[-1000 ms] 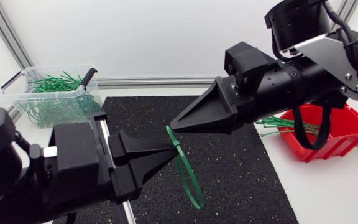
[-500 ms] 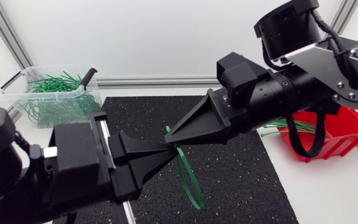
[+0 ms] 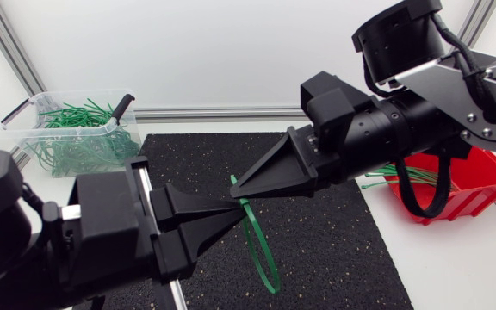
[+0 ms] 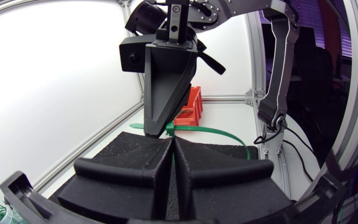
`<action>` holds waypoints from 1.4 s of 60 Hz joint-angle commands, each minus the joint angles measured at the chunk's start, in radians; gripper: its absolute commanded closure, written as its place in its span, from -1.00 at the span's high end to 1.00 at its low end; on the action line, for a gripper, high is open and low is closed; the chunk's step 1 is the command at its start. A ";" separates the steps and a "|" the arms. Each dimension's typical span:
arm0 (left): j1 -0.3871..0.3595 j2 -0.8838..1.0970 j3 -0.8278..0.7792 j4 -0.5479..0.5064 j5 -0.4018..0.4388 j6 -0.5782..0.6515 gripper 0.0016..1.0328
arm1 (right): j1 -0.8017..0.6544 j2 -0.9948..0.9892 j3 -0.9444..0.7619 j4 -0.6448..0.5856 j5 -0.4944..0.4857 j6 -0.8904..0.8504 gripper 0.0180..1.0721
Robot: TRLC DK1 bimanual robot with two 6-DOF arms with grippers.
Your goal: Take a green cable tie from the red box, thread the tail through the head to close it, then place it in the transparent bin on the left.
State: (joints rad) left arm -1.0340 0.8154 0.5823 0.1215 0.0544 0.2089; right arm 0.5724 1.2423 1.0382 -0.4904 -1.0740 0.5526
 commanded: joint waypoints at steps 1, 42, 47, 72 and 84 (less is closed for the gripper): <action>-0.026 -0.022 -0.002 0.003 0.012 -0.020 -0.92 | -0.013 0.025 0.008 0.009 0.006 -0.005 -0.89; 0.132 -0.028 -0.006 -0.037 0.021 -0.017 -0.92 | -0.034 0.008 -0.017 0.036 0.039 -0.019 0.85; 0.290 -0.005 -0.006 -0.022 0.078 -0.014 -0.92 | -0.042 0.031 -0.038 0.055 0.141 -0.066 0.88; 1.120 0.330 0.278 0.171 0.232 -0.128 -0.92 | -0.103 0.080 -0.178 0.309 0.367 -0.138 0.92; 1.279 0.579 0.484 0.185 0.182 -0.144 -0.92 | -0.105 0.066 -0.205 0.346 0.447 -0.161 0.92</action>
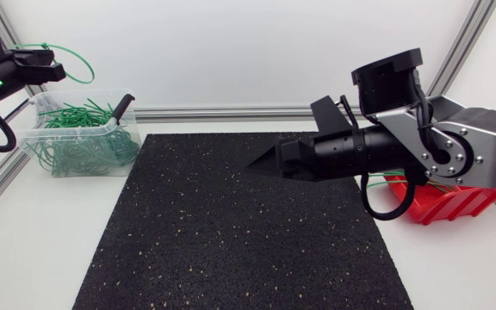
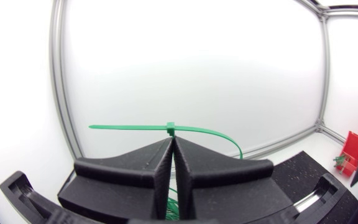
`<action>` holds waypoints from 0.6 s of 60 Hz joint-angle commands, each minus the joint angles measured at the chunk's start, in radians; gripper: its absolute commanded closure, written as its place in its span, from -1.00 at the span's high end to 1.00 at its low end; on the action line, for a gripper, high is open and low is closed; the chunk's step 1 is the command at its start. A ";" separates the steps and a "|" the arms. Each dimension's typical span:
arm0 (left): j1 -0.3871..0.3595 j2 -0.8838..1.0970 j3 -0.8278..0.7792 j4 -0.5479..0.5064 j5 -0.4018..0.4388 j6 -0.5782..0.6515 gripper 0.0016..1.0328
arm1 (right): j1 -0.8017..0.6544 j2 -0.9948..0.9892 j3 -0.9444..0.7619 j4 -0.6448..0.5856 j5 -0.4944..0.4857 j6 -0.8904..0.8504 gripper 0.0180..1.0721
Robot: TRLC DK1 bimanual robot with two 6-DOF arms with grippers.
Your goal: Take a green cable tie from the red box, thread the tail through the head to close it, then place it in the transparent bin on the left.
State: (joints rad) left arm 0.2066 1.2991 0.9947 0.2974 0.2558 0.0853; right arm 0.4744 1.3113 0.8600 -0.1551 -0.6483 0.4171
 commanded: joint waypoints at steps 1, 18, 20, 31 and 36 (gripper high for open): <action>0.043 0.117 0.090 0.006 -0.033 -0.021 -0.92 | -0.008 -0.004 -0.029 0.011 0.027 -0.034 0.92; 0.085 0.437 0.260 0.005 -0.174 0.016 -0.62 | -0.016 -0.038 -0.062 0.006 0.073 -0.060 0.92; 0.085 0.459 0.262 0.011 -0.178 0.033 -0.36 | -0.017 -0.044 -0.069 0.006 0.078 -0.061 0.92; 0.071 0.410 0.202 -0.034 -0.179 0.056 0.93 | -0.039 -0.078 -0.090 0.002 0.154 -0.126 0.92; 0.051 0.332 0.139 -0.040 -0.178 0.048 0.93 | -0.062 -0.090 -0.092 0.000 0.207 -0.166 0.92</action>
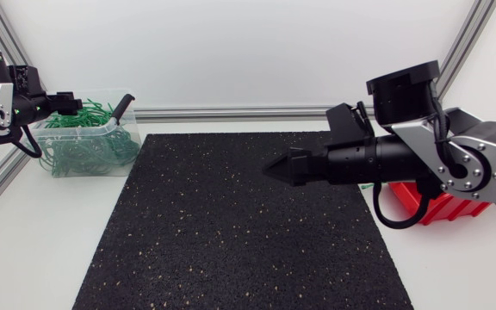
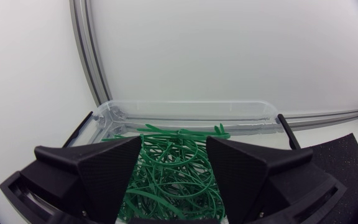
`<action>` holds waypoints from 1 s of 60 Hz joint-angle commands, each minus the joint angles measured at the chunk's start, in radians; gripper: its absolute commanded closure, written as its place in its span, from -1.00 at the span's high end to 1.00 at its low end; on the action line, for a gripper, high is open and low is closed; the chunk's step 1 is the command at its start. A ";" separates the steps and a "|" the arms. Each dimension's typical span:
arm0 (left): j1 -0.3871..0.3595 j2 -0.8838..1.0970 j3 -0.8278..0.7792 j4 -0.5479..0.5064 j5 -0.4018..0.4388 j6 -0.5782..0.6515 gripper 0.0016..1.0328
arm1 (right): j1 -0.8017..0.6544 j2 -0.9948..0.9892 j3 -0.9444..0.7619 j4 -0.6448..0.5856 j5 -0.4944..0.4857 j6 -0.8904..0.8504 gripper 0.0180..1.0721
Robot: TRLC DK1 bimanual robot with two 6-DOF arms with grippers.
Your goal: Take a green cable tie from the red box, thread the tail through the head to close it, then place it in the transparent bin on the left.
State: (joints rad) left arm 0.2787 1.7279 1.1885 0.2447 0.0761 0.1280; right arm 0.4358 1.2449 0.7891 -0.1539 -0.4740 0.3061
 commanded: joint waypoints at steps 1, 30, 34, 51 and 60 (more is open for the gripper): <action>-0.022 -0.113 -0.070 0.013 0.002 0.005 0.93 | -0.029 -0.025 -0.021 -0.001 0.038 -0.061 0.92; -0.095 -0.551 -0.449 0.025 0.002 -0.044 0.93 | -0.187 -0.289 -0.129 -0.007 0.374 -0.314 0.92; -0.096 -0.602 -0.491 0.024 0.002 -0.050 0.93 | -0.212 -0.337 -0.159 -0.006 0.393 -0.334 0.92; -0.121 -0.844 -0.676 0.015 0.002 -0.057 0.93 | -0.290 -0.544 -0.278 -0.006 0.454 -0.400 0.92; -0.128 -0.953 -0.776 0.025 0.002 -0.057 0.93 | -0.307 -0.662 -0.346 0.013 0.495 -0.444 0.92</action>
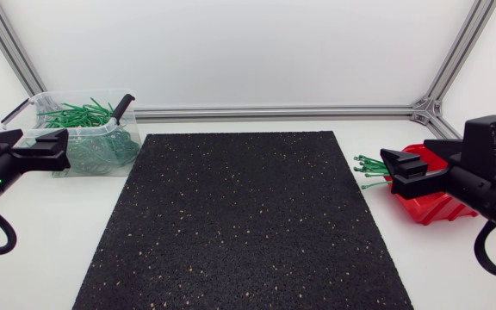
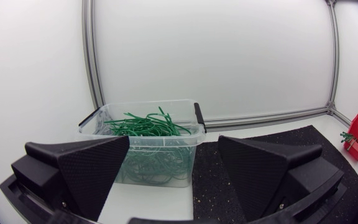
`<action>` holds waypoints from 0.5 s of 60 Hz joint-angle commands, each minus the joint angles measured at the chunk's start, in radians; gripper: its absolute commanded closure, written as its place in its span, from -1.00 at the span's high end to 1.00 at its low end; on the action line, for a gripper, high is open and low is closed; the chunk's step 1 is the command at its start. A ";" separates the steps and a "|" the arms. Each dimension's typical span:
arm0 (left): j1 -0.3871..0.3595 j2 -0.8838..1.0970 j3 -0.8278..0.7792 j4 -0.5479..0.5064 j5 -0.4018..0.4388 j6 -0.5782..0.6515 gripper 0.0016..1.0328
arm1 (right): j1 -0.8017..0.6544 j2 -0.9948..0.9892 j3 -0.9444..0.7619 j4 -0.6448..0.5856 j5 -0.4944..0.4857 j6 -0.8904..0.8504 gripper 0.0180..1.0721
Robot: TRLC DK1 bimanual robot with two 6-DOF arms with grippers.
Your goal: Take a green cable tie from the red box, thread the tail through the head to close it, then place it in the transparent bin on the left.
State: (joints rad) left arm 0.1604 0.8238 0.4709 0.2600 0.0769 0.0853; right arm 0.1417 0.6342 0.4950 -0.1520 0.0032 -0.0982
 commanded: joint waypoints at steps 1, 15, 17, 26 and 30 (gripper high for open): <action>-0.009 -0.060 -0.067 0.012 0.001 -0.015 0.93 | -0.016 -0.062 -0.059 0.014 0.023 -0.043 0.92; -0.021 -0.210 -0.184 0.013 0.001 -0.030 0.93 | -0.044 -0.195 -0.161 0.044 0.032 -0.038 0.92; -0.022 -0.235 -0.199 0.012 0.001 -0.030 0.93 | -0.048 -0.211 -0.174 0.048 0.031 -0.033 0.92; -0.032 -0.350 -0.262 -0.017 -0.002 -0.033 0.93 | -0.065 -0.288 -0.232 0.067 0.024 -0.009 0.92; -0.040 -0.382 -0.276 -0.034 -0.007 -0.036 0.93 | -0.072 -0.320 -0.256 0.075 0.022 0.001 0.92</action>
State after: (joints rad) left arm 0.1333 0.4824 0.2321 0.2359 0.0757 0.0738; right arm 0.0818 0.3511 0.2829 -0.0971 0.0273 -0.1192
